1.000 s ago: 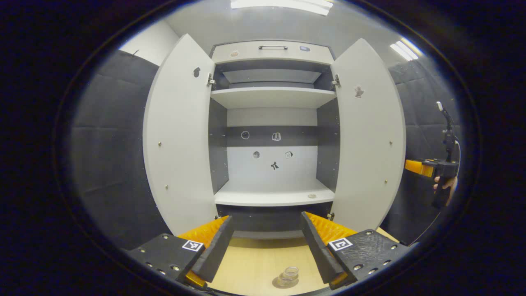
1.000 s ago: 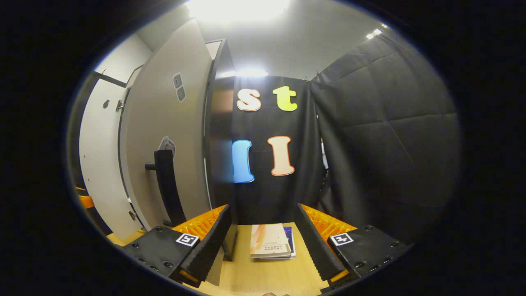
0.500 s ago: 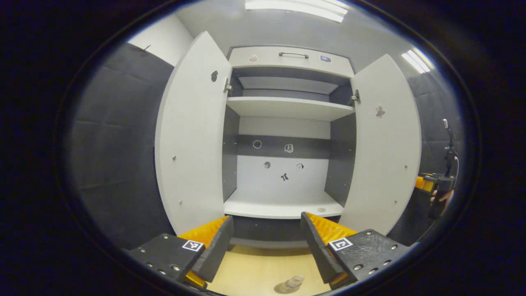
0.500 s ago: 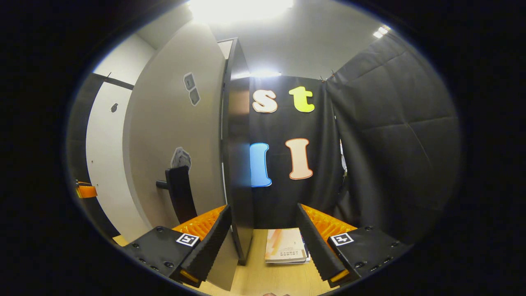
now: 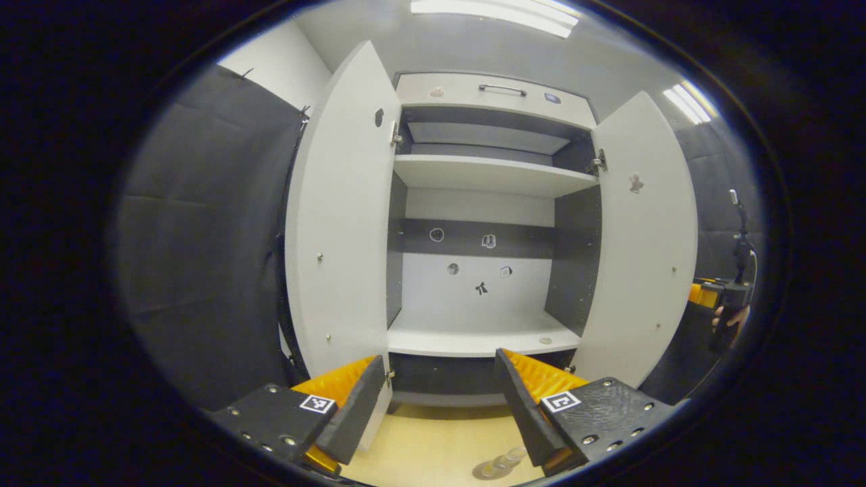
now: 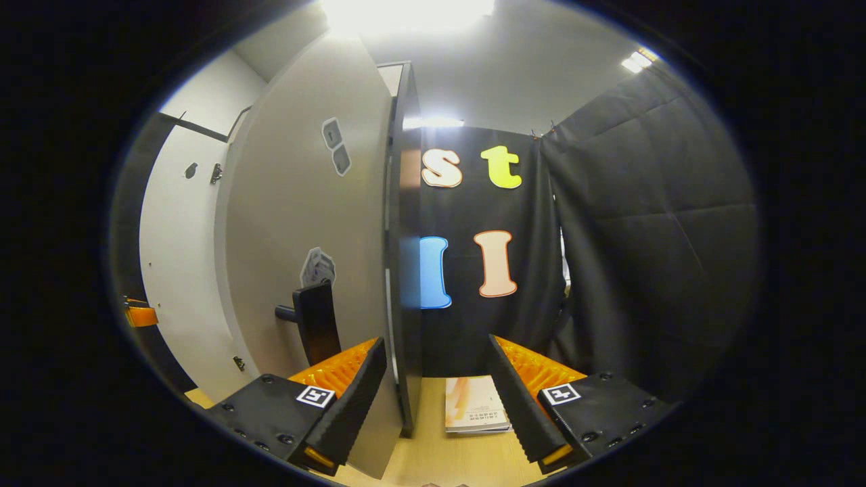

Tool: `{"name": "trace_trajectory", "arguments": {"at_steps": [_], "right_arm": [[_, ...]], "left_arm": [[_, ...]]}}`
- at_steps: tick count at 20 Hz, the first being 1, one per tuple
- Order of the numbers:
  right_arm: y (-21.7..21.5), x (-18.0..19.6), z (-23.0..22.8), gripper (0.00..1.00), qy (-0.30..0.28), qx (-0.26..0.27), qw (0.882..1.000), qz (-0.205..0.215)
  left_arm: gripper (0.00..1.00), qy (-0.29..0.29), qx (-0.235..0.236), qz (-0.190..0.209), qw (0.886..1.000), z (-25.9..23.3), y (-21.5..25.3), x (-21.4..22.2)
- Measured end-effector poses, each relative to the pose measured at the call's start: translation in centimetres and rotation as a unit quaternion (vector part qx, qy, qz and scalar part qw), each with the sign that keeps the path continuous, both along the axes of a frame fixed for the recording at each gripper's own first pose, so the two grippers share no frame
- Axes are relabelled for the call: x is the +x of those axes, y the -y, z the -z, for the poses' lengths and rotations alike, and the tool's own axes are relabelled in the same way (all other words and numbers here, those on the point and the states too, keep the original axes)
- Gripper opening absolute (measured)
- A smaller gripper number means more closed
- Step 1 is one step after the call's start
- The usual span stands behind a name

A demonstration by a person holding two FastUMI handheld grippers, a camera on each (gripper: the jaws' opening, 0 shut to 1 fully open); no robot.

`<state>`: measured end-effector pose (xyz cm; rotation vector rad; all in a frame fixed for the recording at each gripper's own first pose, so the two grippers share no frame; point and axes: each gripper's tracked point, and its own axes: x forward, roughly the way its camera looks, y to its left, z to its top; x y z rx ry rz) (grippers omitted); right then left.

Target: Grasp the bottle in the cabinet with the left hand and place it on the coaster, then close the right door with the right hand and the left door with the left hand.

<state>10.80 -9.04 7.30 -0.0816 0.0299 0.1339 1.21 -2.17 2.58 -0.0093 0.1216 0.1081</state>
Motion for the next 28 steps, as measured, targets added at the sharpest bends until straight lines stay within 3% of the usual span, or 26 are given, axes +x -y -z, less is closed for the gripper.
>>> {"name": "trace_trajectory", "arguments": {"at_steps": [12,13,15,16,20,21,22,23,24,27,28], "right_arm": [[-8.3,0.3,0.9,0.96,-0.005,-0.005,0.999,-0.037],[-9.2,0.5,1.0,0.95,-0.009,-0.003,0.999,-0.042],[-11.2,0.5,1.2,0.95,-0.012,-0.005,0.999,-0.051],[-12.0,0.9,1.4,0.96,-0.012,-0.011,0.998,-0.053],[-16.4,0.7,1.2,0.92,-0.009,-0.005,0.995,-0.095],[-17.0,0.5,1.0,0.92,-0.002,-0.004,0.995,-0.099],[-17.3,0.3,0.9,0.96,0.003,-0.006,0.995,-0.098],[-17.5,0.1,1.1,0.92,0.004,-0.01,0.995,-0.098],[-17.7,0.1,1.4,0.95,0.003,-0.013,0.995,-0.097],[-17.9,-0.2,2.4,0.92,-0.008,-0.015,0.996,-0.089],[-17.9,-0.4,2.6,0.96,-0.012,-0.012,0.996,-0.086]], "left_arm": [[0.94,-0.002,-0.004,-0.041,0.999,0.8,-6.1,-4.3],[1.0,0.0,-0.007,-0.045,0.999,0.7,-6.7,-4.6],[1.0,0.005,-0.01,-0.058,0.998,0.7,-8.1,-5.0],[0.94,0.008,-0.01,-0.064,0.998,0.6,-8.8,-5.3],[1.0,0.007,-0.01,-0.088,0.996,1.3,-12.0,-7.1],[0.94,0.006,-0.01,-0.094,0.996,1.7,-12.8,-7.4],[0.94,0.003,-0.011,-0.101,0.995,2.0,-13.8,-7.7],[0.94,0.001,-0.012,-0.106,0.994,2.4,-14.8,-7.9],[0.94,-0.001,-0.012,-0.111,0.994,2.4,-15.9,-8.0],[0.94,-0.002,-0.01,-0.125,0.992,2.7,-19.1,-7.6],[0.94,-0.002,-0.015,-0.124,0.992,2.7,-20.0,-7.3]]}}
